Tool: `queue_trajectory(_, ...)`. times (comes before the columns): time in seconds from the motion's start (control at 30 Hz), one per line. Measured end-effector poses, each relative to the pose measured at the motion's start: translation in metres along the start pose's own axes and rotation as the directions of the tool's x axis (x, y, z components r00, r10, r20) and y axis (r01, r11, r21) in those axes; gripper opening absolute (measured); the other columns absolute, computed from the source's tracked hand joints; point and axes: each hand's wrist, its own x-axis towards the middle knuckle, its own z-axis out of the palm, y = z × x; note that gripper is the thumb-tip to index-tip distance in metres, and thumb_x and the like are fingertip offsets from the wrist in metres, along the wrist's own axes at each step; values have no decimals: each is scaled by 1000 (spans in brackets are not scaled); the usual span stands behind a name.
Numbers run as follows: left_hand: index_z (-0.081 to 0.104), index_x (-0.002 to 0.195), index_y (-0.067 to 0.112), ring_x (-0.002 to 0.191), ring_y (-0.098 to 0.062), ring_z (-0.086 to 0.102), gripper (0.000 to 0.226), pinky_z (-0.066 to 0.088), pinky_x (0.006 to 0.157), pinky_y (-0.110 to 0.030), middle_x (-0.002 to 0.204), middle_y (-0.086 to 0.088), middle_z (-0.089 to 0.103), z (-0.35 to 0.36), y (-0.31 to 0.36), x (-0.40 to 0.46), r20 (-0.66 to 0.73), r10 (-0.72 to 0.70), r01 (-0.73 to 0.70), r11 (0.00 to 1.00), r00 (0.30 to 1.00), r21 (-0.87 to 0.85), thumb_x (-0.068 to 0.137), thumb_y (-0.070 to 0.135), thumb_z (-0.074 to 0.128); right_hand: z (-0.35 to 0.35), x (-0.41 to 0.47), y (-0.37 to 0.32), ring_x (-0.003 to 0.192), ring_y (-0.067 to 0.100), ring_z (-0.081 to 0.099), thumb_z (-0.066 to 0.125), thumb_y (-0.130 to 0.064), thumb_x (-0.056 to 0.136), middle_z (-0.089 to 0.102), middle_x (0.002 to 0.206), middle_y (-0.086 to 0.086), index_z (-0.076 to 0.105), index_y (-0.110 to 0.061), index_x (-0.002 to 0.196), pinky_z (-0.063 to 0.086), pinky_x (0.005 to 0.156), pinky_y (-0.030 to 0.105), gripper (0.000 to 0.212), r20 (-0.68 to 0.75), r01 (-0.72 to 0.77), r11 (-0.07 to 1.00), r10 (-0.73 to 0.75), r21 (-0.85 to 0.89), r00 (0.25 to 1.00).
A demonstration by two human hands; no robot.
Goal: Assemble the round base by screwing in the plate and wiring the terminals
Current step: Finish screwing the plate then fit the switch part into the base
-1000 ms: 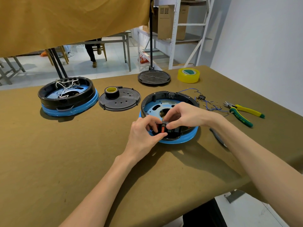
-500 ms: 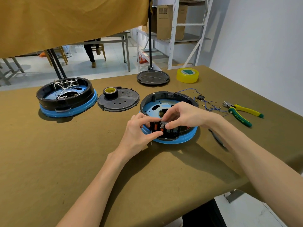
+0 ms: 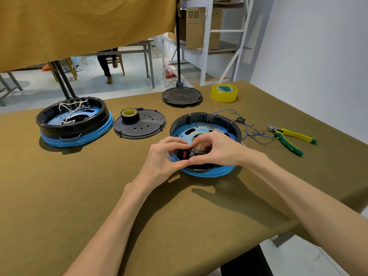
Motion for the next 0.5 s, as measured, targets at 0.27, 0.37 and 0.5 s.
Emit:
queue_trajectory(0.27, 74, 116, 29, 105, -6, 63, 40, 55, 86, -40, 112, 14, 67, 4, 6, -2, -65, 36, -34, 999, 997, 27, 81, 47, 79, 10, -7, 4, 58, 3, 55, 78, -35, 90, 61, 62, -23, 76, -19, 121, 40, 56, 16, 34, -140, 104, 994, -108, -32, 984)
queue_trajectory(0.37, 73, 116, 32, 110, -5, 61, 40, 46, 96, -47, 114, 13, 68, 6, 4, -2, -90, 11, 0, 993, 996, 120, 79, 40, 85, 10, -9, 5, 66, 2, 65, 81, -32, 88, 66, 66, -23, 72, -15, 126, 47, 60, 16, 43, -146, 100, 994, -107, -53, 984)
queue_trajectory(0.5, 75, 117, 30, 104, -1, 60, 41, 45, 92, -44, 114, 13, 69, 4, 5, -1, -76, 26, -14, 987, 997, 161, 79, 42, 85, 12, -9, 7, 70, 2, 67, 80, -35, 88, 66, 71, -19, 70, -14, 130, 50, 64, 17, 48, -166, 109, 992, -119, -67, 979)
